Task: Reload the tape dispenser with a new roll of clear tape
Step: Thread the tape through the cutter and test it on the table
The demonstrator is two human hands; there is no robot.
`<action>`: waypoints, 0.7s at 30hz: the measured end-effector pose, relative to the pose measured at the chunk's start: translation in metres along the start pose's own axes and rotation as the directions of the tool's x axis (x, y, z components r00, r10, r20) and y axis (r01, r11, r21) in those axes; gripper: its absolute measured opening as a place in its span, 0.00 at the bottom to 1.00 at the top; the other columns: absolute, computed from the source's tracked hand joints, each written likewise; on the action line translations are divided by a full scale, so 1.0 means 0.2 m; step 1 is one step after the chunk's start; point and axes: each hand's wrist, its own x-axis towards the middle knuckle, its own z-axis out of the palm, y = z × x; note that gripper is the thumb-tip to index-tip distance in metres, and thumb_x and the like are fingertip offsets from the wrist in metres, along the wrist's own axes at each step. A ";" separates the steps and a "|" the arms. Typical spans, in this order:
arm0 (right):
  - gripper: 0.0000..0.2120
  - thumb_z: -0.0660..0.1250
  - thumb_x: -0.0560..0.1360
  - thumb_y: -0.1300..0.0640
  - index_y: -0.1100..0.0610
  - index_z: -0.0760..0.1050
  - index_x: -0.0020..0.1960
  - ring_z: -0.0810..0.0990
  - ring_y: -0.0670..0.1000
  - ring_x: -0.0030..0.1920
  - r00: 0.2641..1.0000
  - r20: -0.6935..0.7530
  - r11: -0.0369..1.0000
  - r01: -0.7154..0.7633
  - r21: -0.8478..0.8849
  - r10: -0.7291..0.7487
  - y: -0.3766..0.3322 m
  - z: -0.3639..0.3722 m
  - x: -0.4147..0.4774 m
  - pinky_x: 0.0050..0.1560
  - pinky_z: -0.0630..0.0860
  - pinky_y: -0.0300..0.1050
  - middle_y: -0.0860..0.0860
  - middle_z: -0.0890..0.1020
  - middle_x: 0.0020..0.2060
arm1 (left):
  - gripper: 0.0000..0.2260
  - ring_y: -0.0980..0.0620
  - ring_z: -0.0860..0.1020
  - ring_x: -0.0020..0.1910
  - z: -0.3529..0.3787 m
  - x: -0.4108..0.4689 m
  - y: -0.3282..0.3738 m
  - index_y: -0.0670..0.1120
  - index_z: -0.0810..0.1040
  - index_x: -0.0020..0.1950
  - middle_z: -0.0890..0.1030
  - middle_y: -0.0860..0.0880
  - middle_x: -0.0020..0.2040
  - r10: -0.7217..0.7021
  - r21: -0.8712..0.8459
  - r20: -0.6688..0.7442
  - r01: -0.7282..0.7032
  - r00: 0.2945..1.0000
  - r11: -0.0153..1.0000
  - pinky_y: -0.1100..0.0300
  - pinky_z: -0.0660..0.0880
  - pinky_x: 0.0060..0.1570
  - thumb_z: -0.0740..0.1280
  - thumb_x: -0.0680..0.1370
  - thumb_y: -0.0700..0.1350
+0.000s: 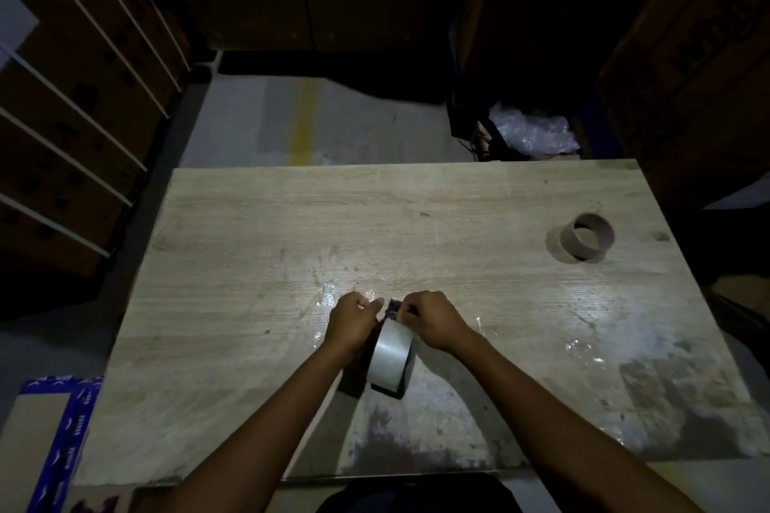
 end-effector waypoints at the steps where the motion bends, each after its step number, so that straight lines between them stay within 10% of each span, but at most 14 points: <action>1: 0.08 0.66 0.76 0.61 0.63 0.82 0.45 0.81 0.56 0.45 1.000 -0.010 1.000 -0.002 -0.007 0.002 0.00 0.01 0.00 0.41 0.70 0.45 0.58 0.85 0.44 | 0.15 0.46 0.77 0.35 0.01 -0.01 -0.02 0.44 0.75 0.38 0.78 0.46 0.35 -0.118 -0.065 0.026 0.120 0.993 0.991 0.57 0.70 0.36 0.69 0.77 0.53; 7: 0.08 0.64 0.77 0.60 0.62 0.80 0.44 0.81 0.57 0.44 0.999 -0.040 0.998 -0.001 -0.064 -0.002 0.01 0.04 0.00 0.39 0.67 0.44 0.58 0.84 0.43 | 0.19 0.43 0.82 0.41 0.04 -0.09 -0.04 0.37 0.83 0.54 0.84 0.40 0.43 -0.309 -0.380 0.317 0.419 0.897 0.825 0.56 0.74 0.40 0.71 0.77 0.53; 21: 0.09 0.61 0.79 0.57 0.60 0.78 0.47 0.82 0.60 0.46 0.997 -0.061 0.996 -0.053 -0.072 0.049 0.00 0.02 -0.04 0.47 0.78 0.53 0.59 0.84 0.46 | 0.12 0.48 0.79 0.49 0.03 -0.18 -0.10 0.54 0.74 0.64 0.82 0.45 0.54 -0.122 -0.448 0.418 0.321 0.900 0.834 0.56 0.73 0.44 0.65 0.80 0.48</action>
